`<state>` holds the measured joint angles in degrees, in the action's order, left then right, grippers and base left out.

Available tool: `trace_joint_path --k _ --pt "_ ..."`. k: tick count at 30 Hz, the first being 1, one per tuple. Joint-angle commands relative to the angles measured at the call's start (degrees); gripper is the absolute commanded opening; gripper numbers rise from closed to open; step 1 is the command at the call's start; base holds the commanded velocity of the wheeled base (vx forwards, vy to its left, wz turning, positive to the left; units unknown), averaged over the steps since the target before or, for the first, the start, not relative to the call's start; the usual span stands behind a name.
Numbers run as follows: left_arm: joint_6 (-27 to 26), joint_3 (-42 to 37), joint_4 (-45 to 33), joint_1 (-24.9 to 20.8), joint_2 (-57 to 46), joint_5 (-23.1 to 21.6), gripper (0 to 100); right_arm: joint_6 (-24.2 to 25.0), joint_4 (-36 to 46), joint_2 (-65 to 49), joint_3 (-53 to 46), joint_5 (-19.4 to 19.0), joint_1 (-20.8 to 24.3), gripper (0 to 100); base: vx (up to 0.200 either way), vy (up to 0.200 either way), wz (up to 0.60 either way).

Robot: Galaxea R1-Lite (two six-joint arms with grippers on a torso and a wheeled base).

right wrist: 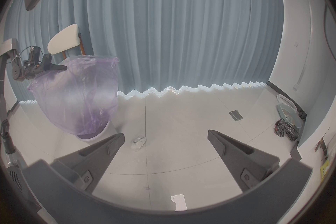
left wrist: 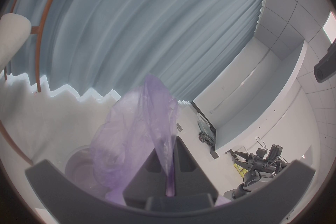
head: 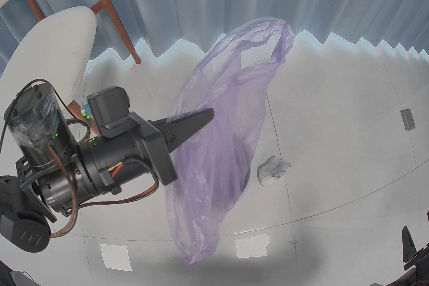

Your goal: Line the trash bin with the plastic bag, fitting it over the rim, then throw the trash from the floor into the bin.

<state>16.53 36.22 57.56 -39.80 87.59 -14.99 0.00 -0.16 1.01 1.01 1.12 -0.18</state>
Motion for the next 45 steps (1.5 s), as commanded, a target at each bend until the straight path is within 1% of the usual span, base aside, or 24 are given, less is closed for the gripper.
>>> trace_joint_path --k 1,4,8,9,15,16,19,23,26,31,33,35,38,40,41,42,45 --pt "0.1 -2.6 0.1 0.8 -4.3 0.6 0 0.0 0.0 -1.0 -1.0 0.0 0.0 100 0.0 0.0 0.0" --pt "0.2 -5.0 -0.5 0.7 -7.6 -0.5 0 0.0 0.0 -1.0 -1.0 0.0 0.0 100 0.0 0.0 0.0" --pt "-0.4 -7.9 -0.5 -0.1 -7.8 -1.4 0 0.0 0.0 -1.0 -1.0 0.0 0.0 100 0.0 0.0 0.0" --pt "-0.5 -9.0 -0.5 -0.9 -7.9 -1.5 0 0.0 0.0 -1.0 -1.0 0.0 0.0 100 0.0 0.0 0.0" --pt "-0.7 -10.8 -0.4 -2.3 -8.2 -2.1 0 0.0 0.0 -1.0 -1.0 0.0 0.0 100 0.0 0.0 0.0" --pt "-0.9 -11.8 -0.3 -3.4 -8.0 -3.1 0 0.0 0.0 -1.0 -1.0 0.0 0.0 100 0.0 0.0 0.0" --pt "-0.9 -12.8 -0.3 -4.4 -7.7 -3.6 0 0.0 0.0 -1.0 -1.0 0.0 0.0 100 0.0 0.0 0.0" --pt "-0.8 -13.1 -0.4 -4.8 -7.3 -3.6 0 0.0 0.0 -1.0 -1.0 0.0 0.0 100 0.0 0.0 0.0" --pt "-0.7 -13.2 0.1 -4.8 -5.1 -3.6 0 0.0 0.0 -1.0 -1.0 0.0 0.0 100 0.0 0.0 0.0" --pt "-0.9 -11.7 1.1 -3.7 -1.5 -3.6 0 0.0 0.0 -1.0 -1.0 0.0 0.0 100 0.0 0.0 0.0" --pt "-0.7 -10.7 2.1 -2.7 -0.3 -3.6 0 0.0 0.0 -1.0 -1.0 0.0 0.0 100 0.0 0.0 0.0" --pt "-0.4 -8.3 4.3 -0.4 2.4 -3.6 0 0.0 0.0 -1.0 -1.0 0.0 0.0 100 0.0 0.0 0.0" --pt "-0.4 -4.1 6.8 2.0 6.5 -3.8 0 0.0 0.0 -1.0 -1.0 0.0 0.0 100 0.0 0.0 0.0" --pt "-0.3 -2.5 8.0 2.7 8.1 -4.2 0 0.0 0.0 -1.0 -1.0 0.0 0.0 100 0.0 0.0 0.0" --pt "0.3 0.3 11.3 3.9 11.6 -5.4 0 0.0 0.0 -1.0 -1.0 0.0 0.0 100 0.0 0.0 0.0" --pt "1.0 1.5 13.7 4.3 13.5 -5.9 0 0.0 0.0 -1.0 -1.0 0.0 0.0 100 0.0 0.0 0.0" --pt "4.6 2.8 21.3 4.4 18.2 -5.9 0 0.0 0.0 -1.0 -1.0 0.0 0.0 100 0.0 0.0 0.0"
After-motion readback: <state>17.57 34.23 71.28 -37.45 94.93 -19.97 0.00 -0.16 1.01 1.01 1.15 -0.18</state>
